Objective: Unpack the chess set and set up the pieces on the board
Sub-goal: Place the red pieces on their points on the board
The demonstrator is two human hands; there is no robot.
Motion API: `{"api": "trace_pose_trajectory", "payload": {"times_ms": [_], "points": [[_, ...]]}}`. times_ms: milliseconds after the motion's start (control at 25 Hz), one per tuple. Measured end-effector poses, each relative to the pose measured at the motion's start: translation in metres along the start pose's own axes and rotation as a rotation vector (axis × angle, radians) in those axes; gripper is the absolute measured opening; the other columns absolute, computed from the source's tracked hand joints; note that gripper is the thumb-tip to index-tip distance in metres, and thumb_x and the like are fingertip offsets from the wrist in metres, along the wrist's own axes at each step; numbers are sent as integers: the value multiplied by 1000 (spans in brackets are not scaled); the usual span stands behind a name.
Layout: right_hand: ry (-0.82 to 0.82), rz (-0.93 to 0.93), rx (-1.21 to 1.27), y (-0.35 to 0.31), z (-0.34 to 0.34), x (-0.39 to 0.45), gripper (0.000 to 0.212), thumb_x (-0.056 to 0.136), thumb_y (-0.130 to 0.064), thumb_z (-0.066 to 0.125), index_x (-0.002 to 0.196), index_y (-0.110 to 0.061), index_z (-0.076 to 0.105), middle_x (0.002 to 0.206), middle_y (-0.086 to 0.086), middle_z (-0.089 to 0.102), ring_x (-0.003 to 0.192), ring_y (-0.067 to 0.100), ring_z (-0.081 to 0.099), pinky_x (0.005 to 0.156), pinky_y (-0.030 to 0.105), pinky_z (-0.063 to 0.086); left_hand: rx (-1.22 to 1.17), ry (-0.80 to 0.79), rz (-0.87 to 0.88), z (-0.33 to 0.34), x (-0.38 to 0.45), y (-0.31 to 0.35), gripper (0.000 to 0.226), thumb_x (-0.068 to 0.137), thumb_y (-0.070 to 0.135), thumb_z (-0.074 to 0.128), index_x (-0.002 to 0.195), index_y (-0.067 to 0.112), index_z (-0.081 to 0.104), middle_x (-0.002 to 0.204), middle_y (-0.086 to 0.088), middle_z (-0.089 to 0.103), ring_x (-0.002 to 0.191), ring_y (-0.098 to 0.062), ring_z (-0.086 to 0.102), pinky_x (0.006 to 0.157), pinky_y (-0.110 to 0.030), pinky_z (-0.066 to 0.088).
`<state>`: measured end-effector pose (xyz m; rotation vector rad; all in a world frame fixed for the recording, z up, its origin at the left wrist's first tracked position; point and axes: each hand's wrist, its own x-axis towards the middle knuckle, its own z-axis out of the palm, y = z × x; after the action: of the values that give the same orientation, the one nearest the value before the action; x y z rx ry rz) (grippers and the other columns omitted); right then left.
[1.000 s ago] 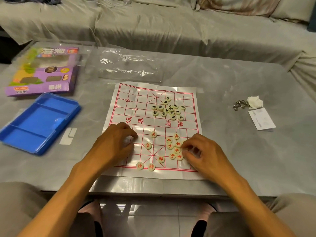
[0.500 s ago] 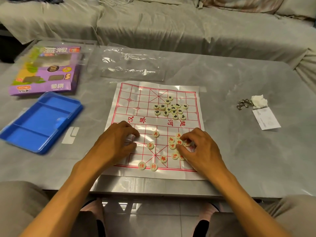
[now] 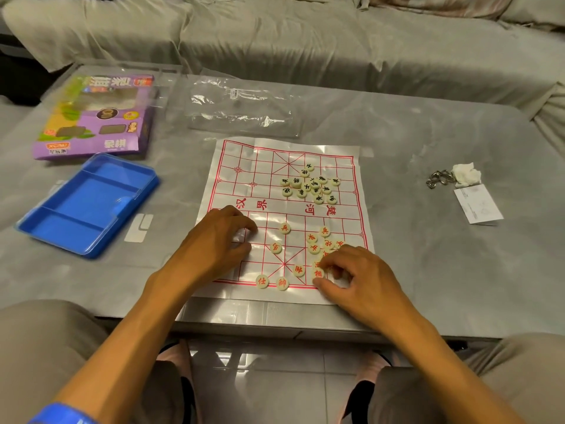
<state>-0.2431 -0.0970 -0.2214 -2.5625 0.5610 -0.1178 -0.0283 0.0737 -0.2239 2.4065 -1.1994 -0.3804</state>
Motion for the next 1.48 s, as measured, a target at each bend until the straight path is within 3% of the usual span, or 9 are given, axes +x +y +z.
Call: {"api": "trace_pose_trajectory", "payload": {"times_ms": [200, 440, 640, 840, 1000, 1120, 1320, 1400, 1480], "points": [[21, -4, -29, 3, 2, 4, 30, 85, -51, 62, 107, -31, 61, 92, -20, 54, 86, 3, 51, 77, 14, 44, -25, -11, -13, -1, -2, -2, 31, 88, 39, 62, 118, 35, 60, 131, 9, 51, 114, -12, 48, 95, -30, 44], [-28, -61, -36, 4, 3, 4, 31, 87, -51, 59, 111, -32, 64, 115, -16, 62, 101, 4, 54, 87, 21, 48, -22, -21, -18, -2, 1, 0, 31, 88, 37, 63, 119, 34, 60, 131, 9, 50, 112, -12, 48, 94, -30, 44], [-30, -49, -45, 6, 4, 6, 30, 87, -51, 58, 109, -32, 63, 111, -15, 62, 93, 0, 49, 86, 22, 49, -14, -24, -12, -3, 2, 1, 33, 88, 36, 63, 120, 33, 60, 131, 8, 50, 111, -11, 48, 93, -29, 43], [-31, -50, -42, 6, 5, 6, 32, 89, -51, 57, 115, -33, 63, 118, -14, 62, 102, 4, 54, 90, 23, 48, -22, -30, -12, -4, 1, 2, 33, 87, 36, 63, 120, 33, 60, 130, 8, 51, 110, -12, 48, 94, -31, 44], [24, -18, -15, 4, 8, 4, 33, 88, -48, 60, 115, -29, 64, 113, -12, 64, 97, 5, 55, 89, 20, 44, -29, -31, -15, -4, 0, 2, 32, 87, 36, 64, 119, 32, 60, 129, 8, 51, 109, -11, 48, 94, -31, 45], [155, -40, 103, -3, 13, 11, 31, 85, -42, 68, 111, -25, 68, 105, -9, 68, 92, 6, 59, 87, 16, 44, -25, -28, -10, -5, 0, 2, 32, 87, 34, 64, 119, 31, 61, 128, 8, 51, 108, -11, 48, 93, -29, 44], [153, -34, 71, -4, 20, 27, 33, 88, -43, 63, 118, -28, 65, 117, -8, 66, 103, 10, 59, 91, 29, 50, -25, -29, -11, -6, 1, 3, 32, 88, 34, 63, 119, 31, 61, 129, 8, 51, 112, -13, 48, 94, -31, 44], [113, -49, 48, -5, 23, 29, 36, 91, -44, 59, 124, -29, 62, 124, -8, 62, 110, 12, 56, 91, 25, 44, -19, -27, -10, -6, 1, 3, 32, 87, 34, 64, 119, 31, 61, 129, 8, 51, 110, -12, 48, 93, -30, 44], [144, -71, 30, -5, 20, 30, 34, 90, -44, 59, 120, -28, 64, 119, -7, 64, 105, 12, 57, 85, 18, 40, -17, -28, -10, -6, 1, 3, 32, 87, 35, 63, 119, 31, 61, 129, 8, 51, 110, -12, 48, 93, -30, 44]]}}
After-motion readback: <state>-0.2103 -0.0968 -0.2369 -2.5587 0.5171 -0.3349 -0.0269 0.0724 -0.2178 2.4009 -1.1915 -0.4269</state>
